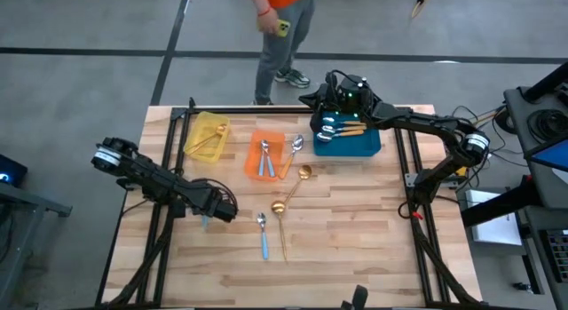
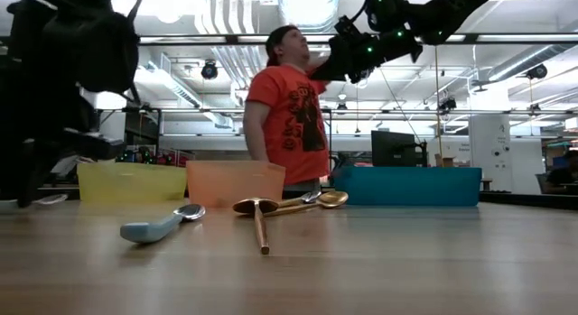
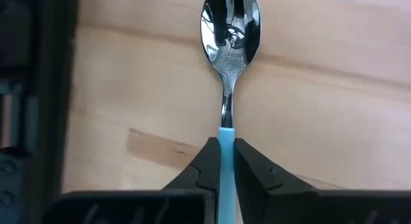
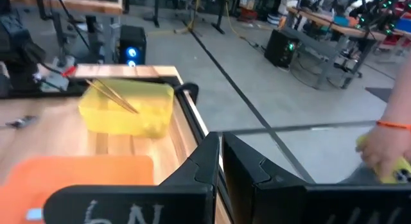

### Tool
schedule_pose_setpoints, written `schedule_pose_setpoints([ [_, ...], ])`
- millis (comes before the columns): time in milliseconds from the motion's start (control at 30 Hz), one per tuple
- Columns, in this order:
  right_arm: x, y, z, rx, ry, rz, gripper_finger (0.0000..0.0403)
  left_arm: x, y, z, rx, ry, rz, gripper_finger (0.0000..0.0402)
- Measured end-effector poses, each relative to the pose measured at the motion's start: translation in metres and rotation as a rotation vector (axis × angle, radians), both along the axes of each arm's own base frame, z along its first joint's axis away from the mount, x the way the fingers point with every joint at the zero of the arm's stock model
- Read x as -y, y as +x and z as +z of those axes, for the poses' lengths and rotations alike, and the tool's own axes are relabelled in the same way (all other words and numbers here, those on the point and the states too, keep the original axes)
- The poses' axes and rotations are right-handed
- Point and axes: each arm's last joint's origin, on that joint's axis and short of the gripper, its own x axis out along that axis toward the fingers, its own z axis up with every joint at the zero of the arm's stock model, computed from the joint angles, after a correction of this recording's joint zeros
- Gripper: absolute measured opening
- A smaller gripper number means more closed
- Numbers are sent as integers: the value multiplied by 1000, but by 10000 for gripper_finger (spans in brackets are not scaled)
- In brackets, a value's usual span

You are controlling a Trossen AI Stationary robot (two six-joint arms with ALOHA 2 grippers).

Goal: Sort silverware by color (type)
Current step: Put the blue spoon into the orange bin

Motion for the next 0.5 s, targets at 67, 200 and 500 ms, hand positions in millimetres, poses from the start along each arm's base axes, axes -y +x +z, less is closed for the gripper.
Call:
schedule_pose_setpoints([
  [67, 0, -4, 1, -22, 5, -38, 12, -1, 2, 6, 8, 25, -15, 10],
  [200, 1, -10, 1, -63, 21, -76, 12, -3, 9, 22, 24, 90, -49, 10],
  [500, 2, -16, -10, -193, 33, -68, 12, -29, 44, 68, 85, 232, -219, 9],
])
